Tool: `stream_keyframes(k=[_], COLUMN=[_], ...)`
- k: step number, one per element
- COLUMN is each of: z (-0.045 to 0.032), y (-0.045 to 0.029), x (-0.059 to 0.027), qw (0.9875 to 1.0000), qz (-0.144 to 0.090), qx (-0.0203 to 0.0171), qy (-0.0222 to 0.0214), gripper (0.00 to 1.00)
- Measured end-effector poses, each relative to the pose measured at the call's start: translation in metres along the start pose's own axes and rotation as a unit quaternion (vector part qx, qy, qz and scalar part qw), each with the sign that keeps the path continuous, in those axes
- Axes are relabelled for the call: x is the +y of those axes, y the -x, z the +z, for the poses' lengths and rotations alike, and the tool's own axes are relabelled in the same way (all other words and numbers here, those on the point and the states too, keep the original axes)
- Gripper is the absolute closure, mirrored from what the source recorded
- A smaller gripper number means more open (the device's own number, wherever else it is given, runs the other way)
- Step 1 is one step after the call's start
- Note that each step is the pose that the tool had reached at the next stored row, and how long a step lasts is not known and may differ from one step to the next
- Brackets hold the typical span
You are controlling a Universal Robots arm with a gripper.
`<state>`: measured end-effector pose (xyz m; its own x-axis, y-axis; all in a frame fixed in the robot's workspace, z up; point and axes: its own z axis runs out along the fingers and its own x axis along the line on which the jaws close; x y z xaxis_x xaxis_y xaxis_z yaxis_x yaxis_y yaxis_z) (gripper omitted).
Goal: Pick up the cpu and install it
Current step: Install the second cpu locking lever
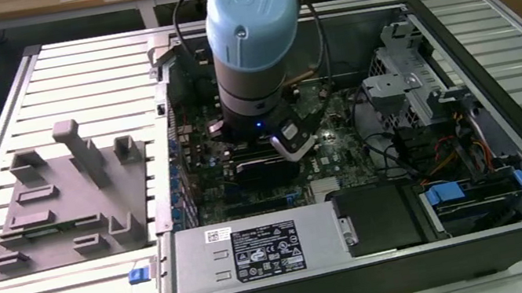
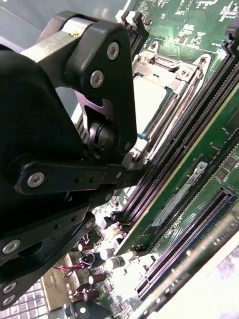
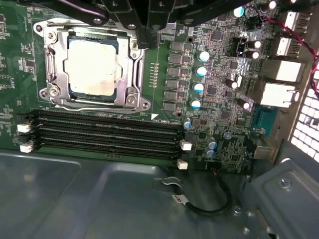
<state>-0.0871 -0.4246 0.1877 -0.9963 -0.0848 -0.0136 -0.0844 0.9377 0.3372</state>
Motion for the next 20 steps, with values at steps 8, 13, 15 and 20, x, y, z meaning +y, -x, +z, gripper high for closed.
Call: stream_keyframes(k=[8,13,15,20], z=[-0.0105,-0.0160,-0.0184,-0.0254], y=[0.0001,0.0002,0.0002,0.0004], x=[0.0038,0.0057,0.0066,0.0091], qw=[1.0000,1.0000,1.0000,1.0000], qz=[0.000,0.000,0.000,0.000], qx=[0.0000,0.0000,0.0000,0.0000], qy=[0.0001,0.0002,0.0001,0.0002], gripper=[0.89,0.89,0.89,0.89])
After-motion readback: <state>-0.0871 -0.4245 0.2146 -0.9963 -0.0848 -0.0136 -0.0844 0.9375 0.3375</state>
